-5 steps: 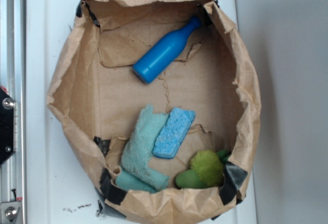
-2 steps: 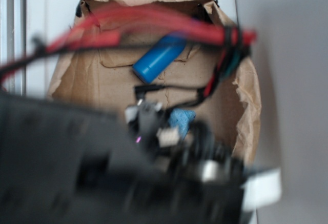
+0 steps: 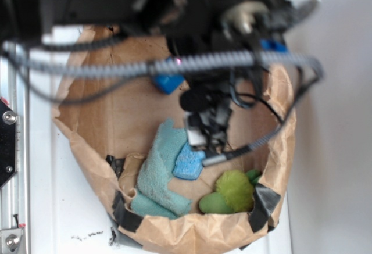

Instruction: Grab the blue bottle.

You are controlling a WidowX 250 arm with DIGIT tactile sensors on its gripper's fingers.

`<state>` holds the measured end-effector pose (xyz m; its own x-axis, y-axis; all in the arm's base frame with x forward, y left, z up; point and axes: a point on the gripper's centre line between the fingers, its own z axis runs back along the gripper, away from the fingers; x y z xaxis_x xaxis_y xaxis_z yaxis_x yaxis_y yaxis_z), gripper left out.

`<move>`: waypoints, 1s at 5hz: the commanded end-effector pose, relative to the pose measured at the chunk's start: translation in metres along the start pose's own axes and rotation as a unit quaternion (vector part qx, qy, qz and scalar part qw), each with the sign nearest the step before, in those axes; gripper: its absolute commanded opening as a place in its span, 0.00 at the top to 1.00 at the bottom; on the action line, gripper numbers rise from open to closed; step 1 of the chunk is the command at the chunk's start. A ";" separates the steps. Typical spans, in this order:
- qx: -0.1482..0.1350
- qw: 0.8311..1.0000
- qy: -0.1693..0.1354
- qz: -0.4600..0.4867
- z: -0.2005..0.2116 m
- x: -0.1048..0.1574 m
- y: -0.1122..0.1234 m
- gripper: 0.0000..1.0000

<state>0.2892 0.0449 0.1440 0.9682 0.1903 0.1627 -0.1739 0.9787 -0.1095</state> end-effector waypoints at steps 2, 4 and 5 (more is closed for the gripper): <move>0.022 1.000 -0.011 -0.010 -0.046 0.007 0.010 0.00; 0.015 0.990 -0.006 0.138 -0.053 0.000 0.038 0.00; 0.032 0.966 -0.038 0.252 -0.050 -0.005 0.045 0.00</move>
<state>0.2821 0.0763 0.0688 0.7608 0.6392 0.1118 -0.6302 0.7689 -0.1077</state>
